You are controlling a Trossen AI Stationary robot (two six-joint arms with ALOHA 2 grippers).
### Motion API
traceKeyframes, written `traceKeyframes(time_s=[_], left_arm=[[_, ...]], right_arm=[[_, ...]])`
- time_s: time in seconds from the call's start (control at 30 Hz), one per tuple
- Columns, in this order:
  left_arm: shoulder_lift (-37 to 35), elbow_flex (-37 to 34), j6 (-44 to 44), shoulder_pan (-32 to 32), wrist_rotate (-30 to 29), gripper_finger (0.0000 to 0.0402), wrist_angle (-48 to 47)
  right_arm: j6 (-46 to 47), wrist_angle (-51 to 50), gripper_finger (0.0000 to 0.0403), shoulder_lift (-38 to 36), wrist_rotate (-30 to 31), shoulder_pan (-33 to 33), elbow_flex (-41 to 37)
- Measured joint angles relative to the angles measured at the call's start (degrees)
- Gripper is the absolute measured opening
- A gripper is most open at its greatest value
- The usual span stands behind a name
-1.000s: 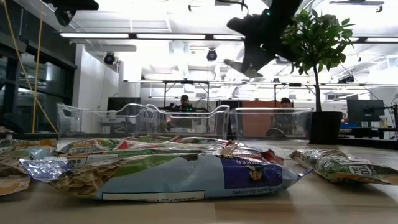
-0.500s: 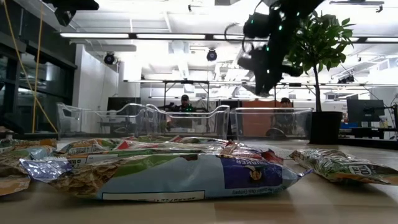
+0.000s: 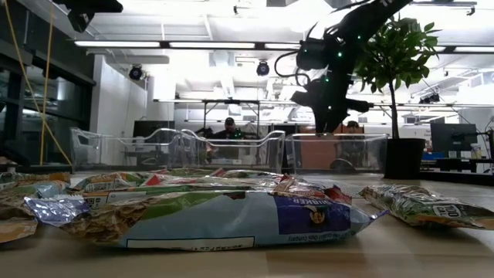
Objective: Pick and place Granola Bars by type
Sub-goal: Put the yellow granola bar into the right transparent bin
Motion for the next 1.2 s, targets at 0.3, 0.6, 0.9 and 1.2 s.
traceKeyframes(time_s=[0.3, 0.6, 0.9, 1.2], left_arm=[[-0.02, 0.00, -0.01, -0.02, -0.20, 0.0000, 0.02], [0.00, 0.00, 0.00, 0.00, -0.22, 0.0000, 0.02], [-0.01, 0.00, -0.02, 0.00, -0.24, 0.0000, 0.02], [0.00, 0.00, -1.46, 0.00, -0.28, 0.0000, 0.02]], right_arm=[[-1.67, 0.04, 0.0164, -0.12, -0.96, 0.09, 0.00], [-3.94, 8.96, 0.0185, -7.74, -5.99, 2.53, 0.00], [-0.17, 10.59, 0.0185, -16.62, -9.30, 18.11, 0.09], [27.35, -4.98, 0.0185, -16.24, -1.90, 40.48, 0.07]])
